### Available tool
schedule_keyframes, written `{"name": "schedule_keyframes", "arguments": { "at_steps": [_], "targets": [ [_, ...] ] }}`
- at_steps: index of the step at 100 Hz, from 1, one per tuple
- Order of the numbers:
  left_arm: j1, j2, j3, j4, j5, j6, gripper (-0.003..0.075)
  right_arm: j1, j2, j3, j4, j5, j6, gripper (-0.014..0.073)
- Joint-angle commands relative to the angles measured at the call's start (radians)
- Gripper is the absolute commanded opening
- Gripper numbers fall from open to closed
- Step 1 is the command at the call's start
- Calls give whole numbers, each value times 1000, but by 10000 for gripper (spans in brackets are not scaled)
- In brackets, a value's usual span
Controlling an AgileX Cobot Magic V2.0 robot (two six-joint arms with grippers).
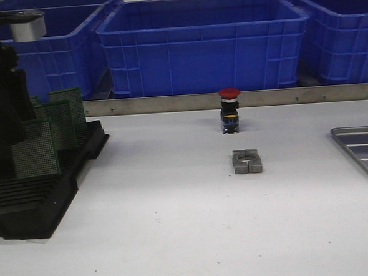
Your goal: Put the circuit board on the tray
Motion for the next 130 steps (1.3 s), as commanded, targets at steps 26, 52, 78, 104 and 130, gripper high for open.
{"name": "schedule_keyframes", "arguments": {
  "at_steps": [26,52,78,104,130],
  "targets": [
    [-1,-33,-29,-73,25,2,363,0,-23,-13,-10,-81,-3,-69],
    [-1,-33,-29,-73,33,2,109,0,-23,-13,-10,-81,-3,-69],
    [-1,-33,-32,-73,45,2,-18,0,-23,-13,-10,-81,-3,-69],
    [-1,-39,-91,-119,139,-4,-18,0,-23,-13,-10,-81,-3,-69],
    [-1,-90,-112,-279,139,-4,-18,0,-23,-13,-10,-81,-3,-69]
  ]
}}
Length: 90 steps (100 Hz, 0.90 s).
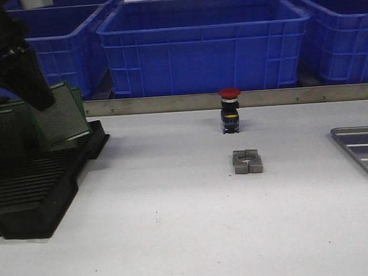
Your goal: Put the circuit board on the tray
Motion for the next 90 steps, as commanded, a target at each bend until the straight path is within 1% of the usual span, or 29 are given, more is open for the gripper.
{"name": "schedule_keyframes", "arguments": {
  "at_steps": [1,15,29,43,72,90],
  "targets": [
    [-1,-92,-32,-106,58,-12,-18,0,-23,-13,-10,-81,-3,-69],
    [-5,-145,-32,-170,58,-18,-18,0,-23,-13,-10,-81,-3,-69],
    [-50,-212,-30,-197,57,-68,-18,0,-23,-13,-10,-81,-3,-69],
    [-141,-269,-26,-197,57,-103,-18,0,-23,-13,-10,-81,-3,-69],
    [-363,-291,-26,-197,57,-276,-18,0,-23,-13,-10,-82,-3,-69],
    [-462,-291,-4,-219,57,-284,-18,0,-23,-13,-10,-82,-3,-69]
  ]
}}
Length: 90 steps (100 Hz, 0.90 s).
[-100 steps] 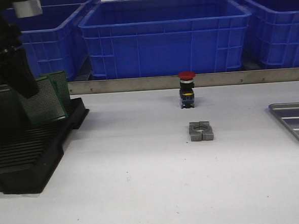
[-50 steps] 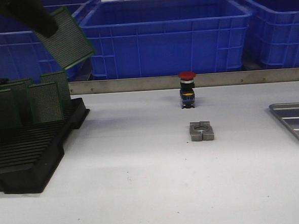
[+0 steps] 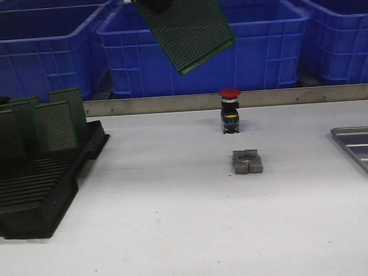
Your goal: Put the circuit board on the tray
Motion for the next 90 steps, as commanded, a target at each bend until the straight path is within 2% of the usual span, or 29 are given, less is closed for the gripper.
{"name": "schedule_keyframes", "arguments": {
  "at_steps": [1,9,24,32,42,53,73,90],
  "targets": [
    [-45,-48,-9,-69,44,-17,-18,0,-23,-13,-10,-82,-3,-69],
    [-71,-48,-1,-69,44,-17,-18,0,-23,-13,-10,-85,-3,-69],
    [-91,-48,5,-74,44,-17,-18,0,-23,-16,-10,-177,-3,-69],
    [-91,-48,5,-100,44,-17,-18,0,-23,-45,-10,-150,-3,-69],
    [-91,-48,5,-104,44,-17,-18,0,-19,-136,8,-35,3,-69],
    [-91,-48,5,-104,44,-17,-18,0,11,-271,83,160,8,-69],
    [-91,-48,5,-105,44,-17,-18,0,178,-523,131,488,8,-69],
    [-91,-48,5,-105,44,-17,-18,0,327,-642,152,630,8,-69]
  ]
}}
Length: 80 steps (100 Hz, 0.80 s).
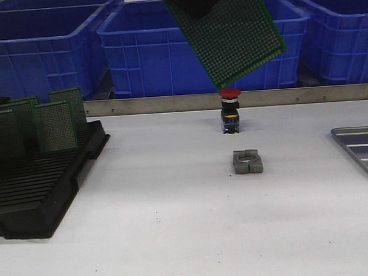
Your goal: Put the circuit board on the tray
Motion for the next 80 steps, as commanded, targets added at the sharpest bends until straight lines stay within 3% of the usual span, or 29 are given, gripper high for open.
{"name": "schedule_keyframes", "arguments": {
  "at_steps": [1,25,32,49,56,72,80],
  "targets": [
    [-9,-48,-24,-65,42,-9,-18,0,89,-80,25,7,0,-69],
    [-9,-48,-24,-65,42,-9,-18,0,158,-87,40,24,-1,-50],
    [-9,-48,-24,-65,42,-9,-18,0,158,-87,40,27,-5,29],
    [-9,-48,-24,-67,42,-9,-18,0,158,-87,41,19,-5,384],
    [-9,-48,-24,-67,42,-9,-18,0,158,-87,64,19,-5,482],
    [-9,-48,-24,-67,42,-9,-18,0,159,-87,138,5,-17,515],
    [-9,-48,-24,-67,42,-9,-18,0,176,-88,202,11,-109,515]
  ]
}}
